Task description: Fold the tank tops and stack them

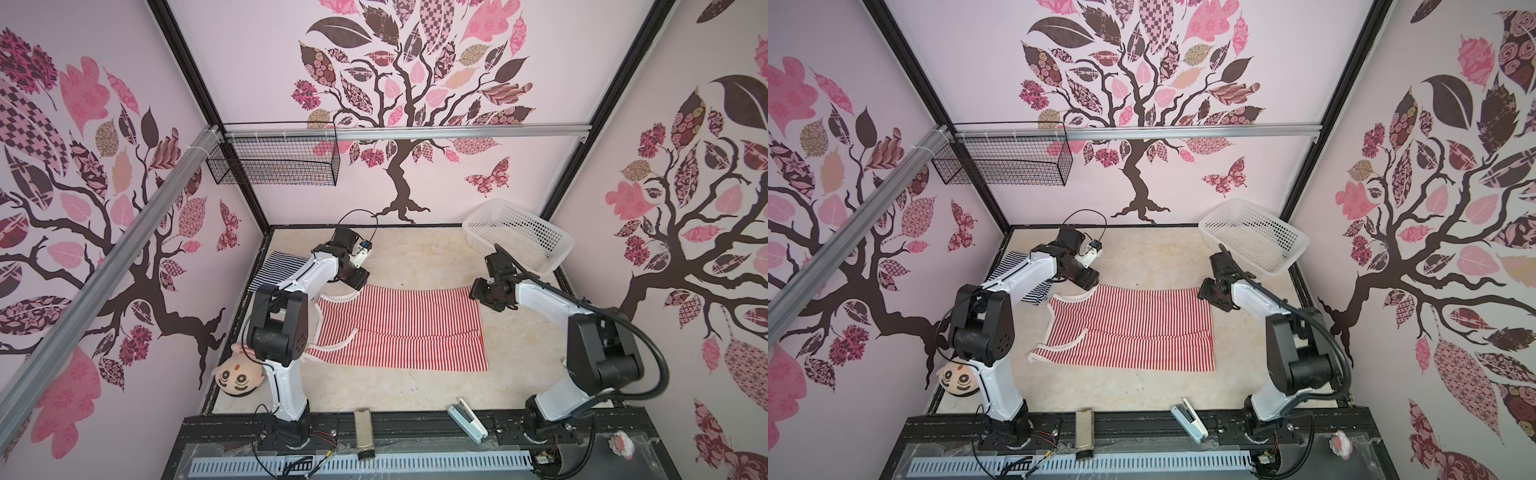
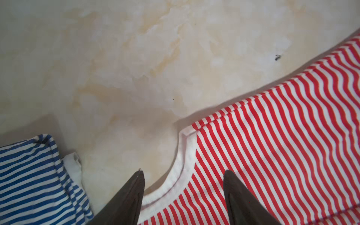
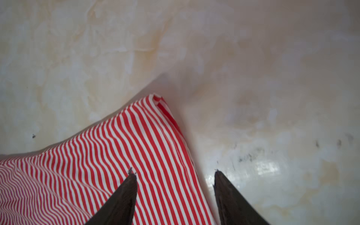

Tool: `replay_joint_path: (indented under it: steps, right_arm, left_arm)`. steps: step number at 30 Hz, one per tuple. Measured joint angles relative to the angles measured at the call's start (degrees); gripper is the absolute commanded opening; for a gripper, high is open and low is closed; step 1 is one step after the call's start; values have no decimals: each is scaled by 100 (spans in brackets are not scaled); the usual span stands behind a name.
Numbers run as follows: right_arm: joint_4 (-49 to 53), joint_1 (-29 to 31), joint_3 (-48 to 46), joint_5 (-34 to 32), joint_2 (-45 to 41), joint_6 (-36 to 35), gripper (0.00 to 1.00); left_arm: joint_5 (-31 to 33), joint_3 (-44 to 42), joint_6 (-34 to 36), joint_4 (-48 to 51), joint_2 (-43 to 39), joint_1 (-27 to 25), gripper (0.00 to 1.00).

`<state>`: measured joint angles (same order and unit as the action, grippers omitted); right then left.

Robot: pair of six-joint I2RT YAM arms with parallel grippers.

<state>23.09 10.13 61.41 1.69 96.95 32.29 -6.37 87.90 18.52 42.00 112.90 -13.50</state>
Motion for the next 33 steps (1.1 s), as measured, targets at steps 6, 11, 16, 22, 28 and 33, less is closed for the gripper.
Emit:
replay_joint_path:
  steps: [6,11,16,22,28,33]
  right_arm:
    - [-114,-238,560,251,984,-243,61]
    - [-116,-271,787,343,1150,-350,57]
    - [-96,-271,1051,420,1320,-426,48]
    - [-94,-271,1137,581,1434,-490,36]
    - [-111,-271,1128,656,1434,-562,26]
    - [-205,-271,1095,850,1412,-667,11]
  left_arm:
    - [-509,402,-96,555,645,81,66]
    - [-699,402,-160,662,656,55,63]
    - [-750,404,-227,654,726,55,56]
    - [-828,540,-273,704,1019,59,51]
    - [-879,546,-297,730,1038,59,48]
    - [-894,629,-308,774,1051,59,46]
